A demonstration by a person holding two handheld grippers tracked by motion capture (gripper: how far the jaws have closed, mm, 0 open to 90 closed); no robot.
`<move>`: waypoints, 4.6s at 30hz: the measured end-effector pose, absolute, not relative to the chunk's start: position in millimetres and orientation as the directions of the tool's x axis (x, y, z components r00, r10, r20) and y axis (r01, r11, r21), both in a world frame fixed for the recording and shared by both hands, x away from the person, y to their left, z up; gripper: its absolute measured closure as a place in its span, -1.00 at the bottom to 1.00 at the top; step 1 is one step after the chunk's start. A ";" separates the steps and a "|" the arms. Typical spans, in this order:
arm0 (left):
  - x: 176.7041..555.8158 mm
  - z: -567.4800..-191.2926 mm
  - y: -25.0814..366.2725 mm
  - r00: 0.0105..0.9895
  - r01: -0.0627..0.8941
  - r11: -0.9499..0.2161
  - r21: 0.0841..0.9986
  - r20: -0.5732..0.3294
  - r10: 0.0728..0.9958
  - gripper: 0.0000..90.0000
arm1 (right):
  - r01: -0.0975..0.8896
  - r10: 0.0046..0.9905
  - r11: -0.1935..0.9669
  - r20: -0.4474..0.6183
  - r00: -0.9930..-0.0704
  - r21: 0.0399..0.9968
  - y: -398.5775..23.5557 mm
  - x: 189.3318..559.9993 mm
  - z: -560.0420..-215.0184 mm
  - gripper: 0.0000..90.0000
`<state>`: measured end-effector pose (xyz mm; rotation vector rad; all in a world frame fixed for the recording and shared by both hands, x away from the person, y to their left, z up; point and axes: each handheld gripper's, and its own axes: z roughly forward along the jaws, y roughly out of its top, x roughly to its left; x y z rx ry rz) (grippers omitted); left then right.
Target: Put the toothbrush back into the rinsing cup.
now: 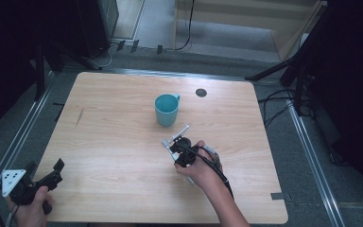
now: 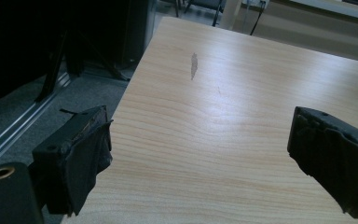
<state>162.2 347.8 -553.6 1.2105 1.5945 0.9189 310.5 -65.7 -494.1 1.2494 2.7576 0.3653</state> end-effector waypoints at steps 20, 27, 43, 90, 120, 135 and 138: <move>162.3 -553.5 347.3 -0.109 0.297 0.241 0.924 -0.218 0.970 -0.86 | 0.715 0.732 0.677 -0.058 -0.679 0.175 -45.0 321.8 -507.7 0.77; 162.3 -553.5 347.5 -0.109 0.298 0.242 0.924 -0.219 0.970 -0.86 | 0.723 0.766 0.601 0.013 -0.643 0.341 -57.2 321.4 -492.6 0.77; 162.1 -553.4 345.9 -0.103 0.295 0.226 0.928 -0.204 0.974 -0.86 | 0.657 0.827 0.378 0.082 -0.556 0.652 -75.7 322.9 -452.4 0.77; 162.6 -553.3 345.6 -0.092 0.303 0.219 0.927 -0.200 0.975 -0.86 | 0.351 0.834 -0.068 0.246 -0.493 0.934 -69.2 388.3 -424.2 0.76; 163.1 -553.3 346.8 -0.085 0.307 0.227 0.924 -0.211 0.974 -0.86 | 0.363 0.861 -0.001 0.185 -0.474 0.932 -49.3 417.5 -451.9 0.76; 163.1 -553.3 347.0 -0.086 0.308 0.227 0.924 -0.210 0.974 -0.86 | 0.449 0.868 0.062 0.174 -0.465 0.891 -45.1 420.2 -473.5 0.76; 163.3 -553.3 346.8 -0.086 0.308 0.229 0.923 -0.212 0.973 -0.86 | 0.462 0.870 0.072 0.170 -0.462 0.884 -44.6 421.1 -475.2 0.76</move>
